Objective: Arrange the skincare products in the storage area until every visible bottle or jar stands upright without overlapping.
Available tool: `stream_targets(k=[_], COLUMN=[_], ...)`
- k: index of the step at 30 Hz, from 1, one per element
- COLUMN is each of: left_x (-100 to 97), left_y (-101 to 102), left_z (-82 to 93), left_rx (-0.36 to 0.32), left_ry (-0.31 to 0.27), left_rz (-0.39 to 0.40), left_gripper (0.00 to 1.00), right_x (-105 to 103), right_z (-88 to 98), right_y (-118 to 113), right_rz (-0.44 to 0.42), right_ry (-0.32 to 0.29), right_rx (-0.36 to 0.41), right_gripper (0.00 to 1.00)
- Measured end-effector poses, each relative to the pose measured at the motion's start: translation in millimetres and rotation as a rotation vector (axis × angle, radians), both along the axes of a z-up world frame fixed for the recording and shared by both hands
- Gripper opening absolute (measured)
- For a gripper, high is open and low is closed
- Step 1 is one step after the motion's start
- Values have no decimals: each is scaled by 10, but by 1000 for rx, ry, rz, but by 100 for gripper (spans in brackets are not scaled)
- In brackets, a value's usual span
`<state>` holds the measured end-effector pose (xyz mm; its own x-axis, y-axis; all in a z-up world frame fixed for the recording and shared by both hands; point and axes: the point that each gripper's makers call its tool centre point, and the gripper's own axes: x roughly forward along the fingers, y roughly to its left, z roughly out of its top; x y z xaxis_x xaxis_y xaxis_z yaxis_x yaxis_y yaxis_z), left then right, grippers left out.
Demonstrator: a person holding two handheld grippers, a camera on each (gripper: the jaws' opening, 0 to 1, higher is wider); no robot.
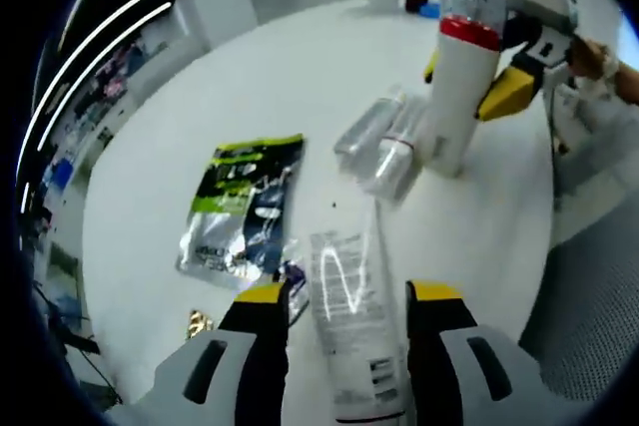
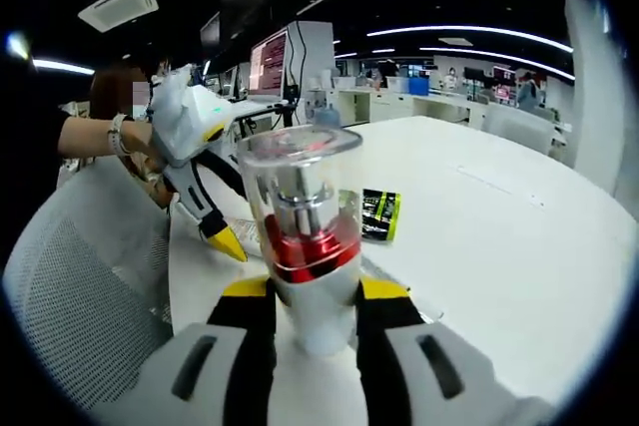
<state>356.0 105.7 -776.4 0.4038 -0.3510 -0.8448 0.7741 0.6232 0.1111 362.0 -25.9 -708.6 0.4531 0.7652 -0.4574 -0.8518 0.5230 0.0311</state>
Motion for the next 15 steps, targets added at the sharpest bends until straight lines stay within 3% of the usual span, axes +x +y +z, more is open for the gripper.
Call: stream_targets(k=[3, 8, 15], left_x=[-29, -54, -74], left_y=[47, 59, 13], left_z=[-14, -52, -52], left_rx=[0, -2, -1], left_ry=[19, 34, 38], left_rz=[28, 44, 15], left_gripper=[41, 36, 31], right_x=[2, 1, 6], right_z=[0, 2, -4], right_y=[-2, -1, -6], right_rz=[-6, -5, -13], right_ry=[3, 4, 7], right_rx=[8, 3, 7], right_gripper=[30, 30, 31])
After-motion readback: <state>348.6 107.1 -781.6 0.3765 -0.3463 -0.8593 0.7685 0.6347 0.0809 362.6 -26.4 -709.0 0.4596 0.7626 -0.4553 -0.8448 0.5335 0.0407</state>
